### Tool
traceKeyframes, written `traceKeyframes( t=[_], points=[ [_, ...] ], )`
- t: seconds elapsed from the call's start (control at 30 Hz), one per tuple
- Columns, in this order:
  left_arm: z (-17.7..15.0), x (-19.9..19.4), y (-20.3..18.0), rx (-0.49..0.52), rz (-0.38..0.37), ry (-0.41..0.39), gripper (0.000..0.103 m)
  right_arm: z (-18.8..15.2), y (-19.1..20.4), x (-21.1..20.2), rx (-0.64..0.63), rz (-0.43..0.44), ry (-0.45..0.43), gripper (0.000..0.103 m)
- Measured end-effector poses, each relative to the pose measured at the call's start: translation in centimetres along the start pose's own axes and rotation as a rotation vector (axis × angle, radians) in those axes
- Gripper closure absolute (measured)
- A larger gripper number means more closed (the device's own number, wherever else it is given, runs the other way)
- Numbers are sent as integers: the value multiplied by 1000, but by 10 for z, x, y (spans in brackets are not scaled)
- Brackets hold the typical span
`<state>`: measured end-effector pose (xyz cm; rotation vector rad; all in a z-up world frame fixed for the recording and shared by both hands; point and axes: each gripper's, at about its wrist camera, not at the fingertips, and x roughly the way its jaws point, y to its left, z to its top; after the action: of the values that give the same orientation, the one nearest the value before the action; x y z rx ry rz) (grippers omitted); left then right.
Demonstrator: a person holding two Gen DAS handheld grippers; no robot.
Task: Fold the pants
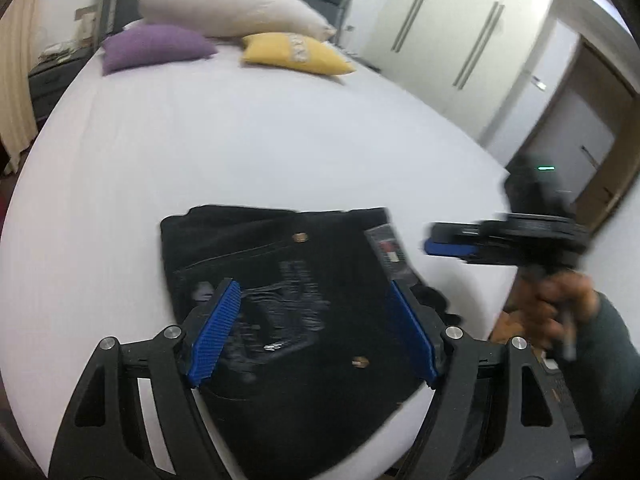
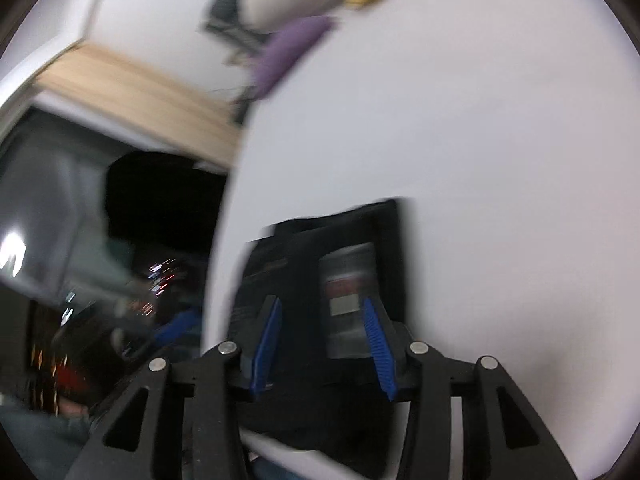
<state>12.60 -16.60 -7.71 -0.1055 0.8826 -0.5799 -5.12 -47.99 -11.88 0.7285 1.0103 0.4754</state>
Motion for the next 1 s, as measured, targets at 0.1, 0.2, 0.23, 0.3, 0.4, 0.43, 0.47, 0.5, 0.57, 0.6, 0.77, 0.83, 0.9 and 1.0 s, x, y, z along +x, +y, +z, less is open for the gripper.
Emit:
traceKeyframes(
  t=[0.1,0.2,0.23,0.3,0.4,0.43,0.47,0.5,0.57,0.6,0.77,0.83,0.9,1.0],
  points=[
    [-6,10,9,24,25,26,29,-18,22,19,-26,79,59,56],
    [-12,44,-2,46,55,88,29,-37,8,46,10,-9,155,58],
    [-15,56,1,43,59,130,29,-44,-4,51,40,-40,170,76],
    [-22,75,8,38,81,191,29,-51,-19,45,65,-81,150,103],
    [-24,81,0,84,104,224,29,-57,-32,27,100,-65,115,103],
    [-24,82,0,83,108,228,29,-58,-29,22,75,-82,114,103],
    [-24,84,1,77,111,233,29,-58,-29,20,71,-100,112,103],
    [-24,83,2,75,112,235,29,-57,-28,14,72,-127,113,103],
    [-25,89,2,84,118,239,29,-55,-10,10,67,-174,100,102],
    [-25,89,2,88,120,239,29,-51,-6,4,60,-191,90,101],
    [-27,90,5,87,117,239,29,-19,34,3,-45,-126,48,92],
    [-26,93,3,89,119,240,29,-3,45,23,-67,-105,68,90],
    [-26,94,3,91,119,242,29,12,43,51,-64,-103,108,90],
    [-27,96,3,93,115,241,29,16,14,79,-12,-196,162,92]
  ],
)
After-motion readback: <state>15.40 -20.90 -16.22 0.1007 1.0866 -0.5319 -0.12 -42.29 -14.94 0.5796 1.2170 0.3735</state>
